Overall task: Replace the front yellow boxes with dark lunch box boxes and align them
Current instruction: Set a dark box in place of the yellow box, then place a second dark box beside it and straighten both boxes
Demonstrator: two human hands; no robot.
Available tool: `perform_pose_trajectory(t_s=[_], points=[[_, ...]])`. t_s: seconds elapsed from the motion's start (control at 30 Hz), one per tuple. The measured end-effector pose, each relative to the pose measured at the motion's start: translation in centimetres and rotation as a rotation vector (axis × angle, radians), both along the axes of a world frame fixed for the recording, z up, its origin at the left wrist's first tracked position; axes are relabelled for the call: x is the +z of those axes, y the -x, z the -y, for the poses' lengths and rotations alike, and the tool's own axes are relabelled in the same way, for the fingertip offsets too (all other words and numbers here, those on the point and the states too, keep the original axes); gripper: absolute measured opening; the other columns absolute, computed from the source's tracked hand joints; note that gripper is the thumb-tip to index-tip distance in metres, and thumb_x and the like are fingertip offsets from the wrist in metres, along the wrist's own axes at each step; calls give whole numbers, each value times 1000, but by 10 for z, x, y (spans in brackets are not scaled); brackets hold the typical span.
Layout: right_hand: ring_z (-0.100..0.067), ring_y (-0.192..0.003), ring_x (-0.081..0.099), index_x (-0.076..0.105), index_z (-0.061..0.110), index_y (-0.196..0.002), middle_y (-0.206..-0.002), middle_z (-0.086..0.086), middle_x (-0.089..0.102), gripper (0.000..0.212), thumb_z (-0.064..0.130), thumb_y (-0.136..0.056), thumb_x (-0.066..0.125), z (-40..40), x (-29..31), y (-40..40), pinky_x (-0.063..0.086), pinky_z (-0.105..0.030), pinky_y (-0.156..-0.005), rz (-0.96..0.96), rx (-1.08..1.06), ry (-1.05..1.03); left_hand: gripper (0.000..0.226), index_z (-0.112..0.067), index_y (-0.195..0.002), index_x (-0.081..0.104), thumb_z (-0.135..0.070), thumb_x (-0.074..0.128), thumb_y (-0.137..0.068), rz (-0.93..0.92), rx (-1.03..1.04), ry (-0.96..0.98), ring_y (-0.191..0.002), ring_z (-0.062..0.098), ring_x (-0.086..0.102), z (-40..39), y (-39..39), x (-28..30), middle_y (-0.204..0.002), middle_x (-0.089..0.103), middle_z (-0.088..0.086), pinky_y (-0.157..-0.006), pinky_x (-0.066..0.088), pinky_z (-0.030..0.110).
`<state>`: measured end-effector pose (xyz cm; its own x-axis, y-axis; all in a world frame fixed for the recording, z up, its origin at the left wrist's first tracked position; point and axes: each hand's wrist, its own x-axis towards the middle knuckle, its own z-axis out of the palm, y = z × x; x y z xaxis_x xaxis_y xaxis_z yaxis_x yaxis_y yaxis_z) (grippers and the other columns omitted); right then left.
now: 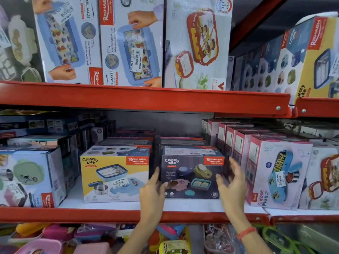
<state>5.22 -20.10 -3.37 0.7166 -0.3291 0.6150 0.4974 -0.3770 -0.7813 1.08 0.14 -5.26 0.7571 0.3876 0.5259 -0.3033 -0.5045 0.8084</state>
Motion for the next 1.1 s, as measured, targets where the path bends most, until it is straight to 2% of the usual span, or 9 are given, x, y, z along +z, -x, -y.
perform_pose_trajectory(t_s=[0.13, 0.27, 0.37, 0.53, 0.67, 0.8, 0.87, 0.97, 1.1], points=[[2, -104, 56, 58, 16, -119, -120, -5, 55, 37, -1, -86, 61, -42, 21, 30, 45, -10, -89, 208, 48, 40, 37, -27, -125, 58, -25, 58, -88, 181, 13, -141, -92, -17, 57, -27, 31, 12, -106, 68, -17, -77, 56, 25], [-2, -99, 64, 67, 22, -107, -108, 5, 67, 21, 10, -92, 59, -91, 39, 50, 53, -17, -85, 142, 329, 16, 30, -24, -118, 62, -22, 54, -89, 326, 132, -67, -93, 0, 64, -78, 55, 28, -106, 71, -8, -76, 54, 20], [0, -115, 57, 59, 26, -126, -124, 11, 64, 33, 30, -94, 56, -126, 41, 56, 48, -17, -92, -102, 521, 15, 35, -24, -126, 53, -26, 51, -91, 365, 234, 40, -108, 3, 56, -120, 70, 38, -129, 57, -8, -80, 46, 4], [-16, -143, 28, 29, 28, -149, -155, 9, 30, 76, 64, -85, 47, -173, 36, 50, 25, -46, -118, -572, 647, -86, 67, -15, -146, 23, -53, 29, -91, -69, 215, 193, -139, 27, 31, -170, 71, 43, -154, 30, 7, -111, 29, 42], [-23, -140, 34, 44, 29, -141, -149, 4, 43, 64, 64, -87, 43, -192, 37, 51, 28, -50, -115, -667, 675, -247, 81, -16, -147, 22, -68, 14, -85, -378, 45, 376, -140, 30, 28, -180, 75, 56, -156, 25, 10, -111, 24, 45], [-18, -94, 62, 65, 28, -89, -88, 5, 69, 42, 60, -92, 37, -192, 49, 62, 44, -38, -97, -592, 635, -325, 97, -11, -130, 49, -83, 20, -71, -287, -89, 530, -115, 29, 56, -199, 79, 58, -129, 58, 15, -102, 41, 46], [-21, -83, 65, 66, 16, -79, -81, -4, 72, 54, 59, -92, 36, -185, 57, 64, 50, -34, -78, -519, 577, -358, 73, -7, -108, 56, -68, 22, -84, -205, -147, 619, -88, 24, 63, -209, 83, 63, -97, 66, 11, -88, 48, 41], [-30, -72, 64, 62, 10, -58, -72, -17, 70, 66, 64, -89, 40, -176, 72, 60, 49, -38, -69, -431, 486, -351, 74, -5, -100, 63, -68, 28, -83, -210, -179, 606, -86, 29, 66, -223, 84, 73, -90, 70, 13, -82, 51, 43], [-27, -88, 69, 74, 10, -90, -92, -15, 75, 58, 65, -77, 60, -175, 80, 51, 53, -41, -85, -393, 458, -238, 48, -2, -102, 65, -45, 63, -80, -222, -206, 538, -84, 25, 66, -224, 81, 85, -100, 72, 18, -75, 51, 35]])
